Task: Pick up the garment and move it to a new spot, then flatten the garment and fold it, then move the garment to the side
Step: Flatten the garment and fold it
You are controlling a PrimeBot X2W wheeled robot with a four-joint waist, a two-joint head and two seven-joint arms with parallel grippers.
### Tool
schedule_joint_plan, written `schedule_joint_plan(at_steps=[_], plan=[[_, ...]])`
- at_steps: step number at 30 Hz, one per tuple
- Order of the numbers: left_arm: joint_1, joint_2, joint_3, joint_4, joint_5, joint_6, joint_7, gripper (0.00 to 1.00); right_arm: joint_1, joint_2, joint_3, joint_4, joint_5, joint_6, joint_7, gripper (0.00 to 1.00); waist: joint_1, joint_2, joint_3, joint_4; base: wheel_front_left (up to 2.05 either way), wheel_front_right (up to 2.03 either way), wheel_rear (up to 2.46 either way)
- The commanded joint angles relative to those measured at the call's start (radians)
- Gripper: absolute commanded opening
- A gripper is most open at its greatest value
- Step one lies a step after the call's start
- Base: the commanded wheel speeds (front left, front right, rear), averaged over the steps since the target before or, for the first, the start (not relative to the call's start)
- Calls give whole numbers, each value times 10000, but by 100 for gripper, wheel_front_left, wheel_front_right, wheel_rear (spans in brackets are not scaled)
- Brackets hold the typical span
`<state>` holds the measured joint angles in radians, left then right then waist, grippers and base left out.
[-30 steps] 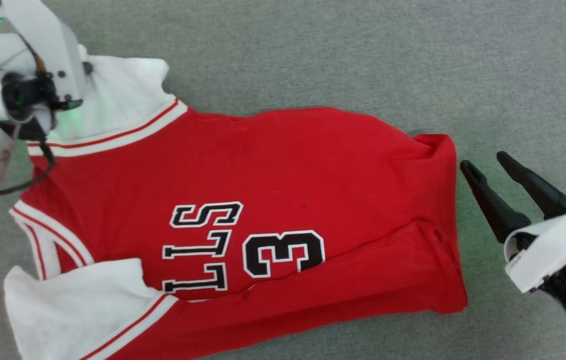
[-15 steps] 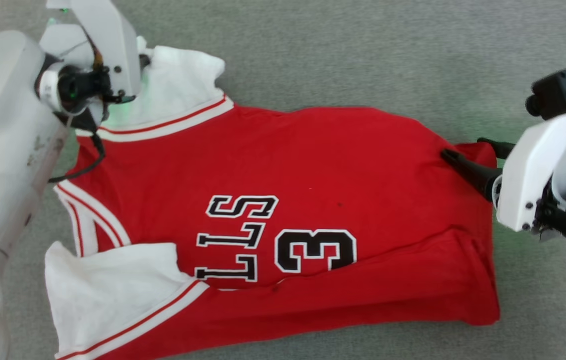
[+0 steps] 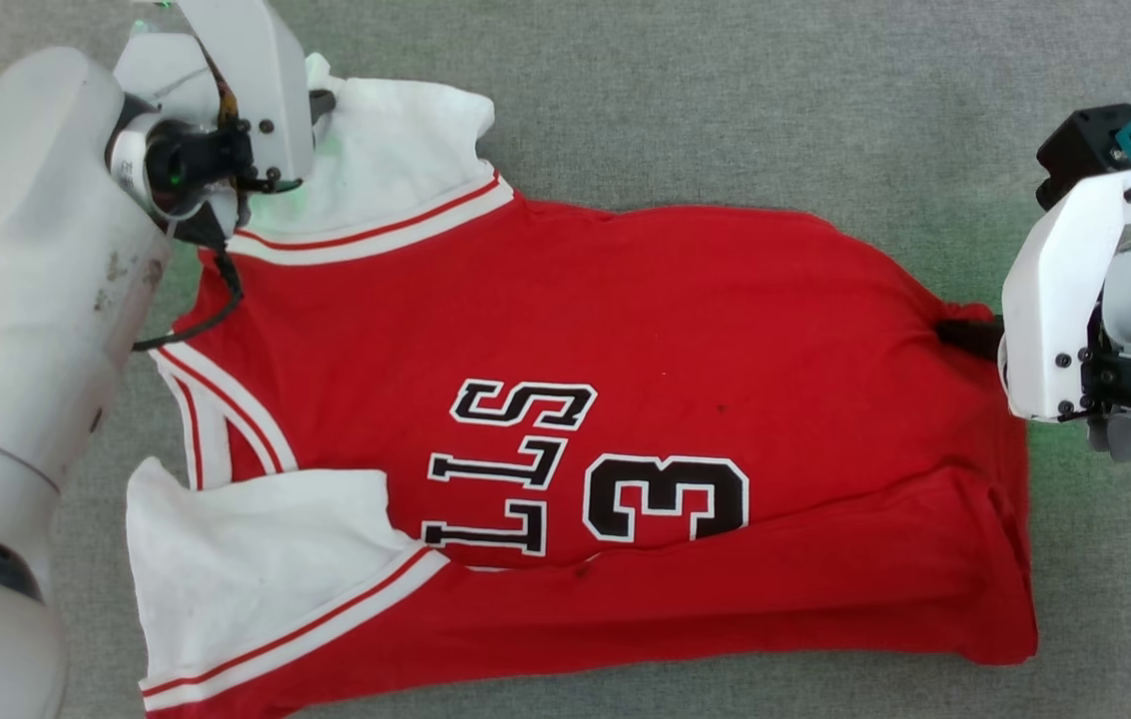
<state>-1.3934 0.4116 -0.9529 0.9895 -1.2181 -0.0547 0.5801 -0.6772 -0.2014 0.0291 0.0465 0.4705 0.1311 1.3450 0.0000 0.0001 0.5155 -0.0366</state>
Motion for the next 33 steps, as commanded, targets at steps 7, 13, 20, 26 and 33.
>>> schedule_joint_plan(at_steps=[7, 13, 20, 26, 33], plan=[[-188, -183, 136, 416, -118, -336, -430, 0, -190, 131, -201, 112, -75, -7, -915, 0, 0, -1, -288, 226, 0, 0, 0], [66, -232, 212, 376, -286, -622, -726, 0, 260, -621, 333, -45, 250, -7, -2239, 0, 0, -1, -891, 573, 0, 0, 0], [620, 139, 90, -445, -384, -757, -884, 0, 1262, -1907, 1158, -487, 819, -7, -3793, 0, 0, -1, -1825, 1031, 0, 0, 0], [1344, 1022, -88, -1973, -337, -762, -918, 0, 2434, -2795, 1532, -984, 1116, -7, -4961, 0, 0, -1, -2536, 1329, 0, 0, 0], [2514, 2374, -165, -4522, -516, 74, -484, 0, 3687, -3396, 1468, -1536, 1299, -7, -5532, 0, 0, -1, -2906, 1474, 0, 0, 0]])
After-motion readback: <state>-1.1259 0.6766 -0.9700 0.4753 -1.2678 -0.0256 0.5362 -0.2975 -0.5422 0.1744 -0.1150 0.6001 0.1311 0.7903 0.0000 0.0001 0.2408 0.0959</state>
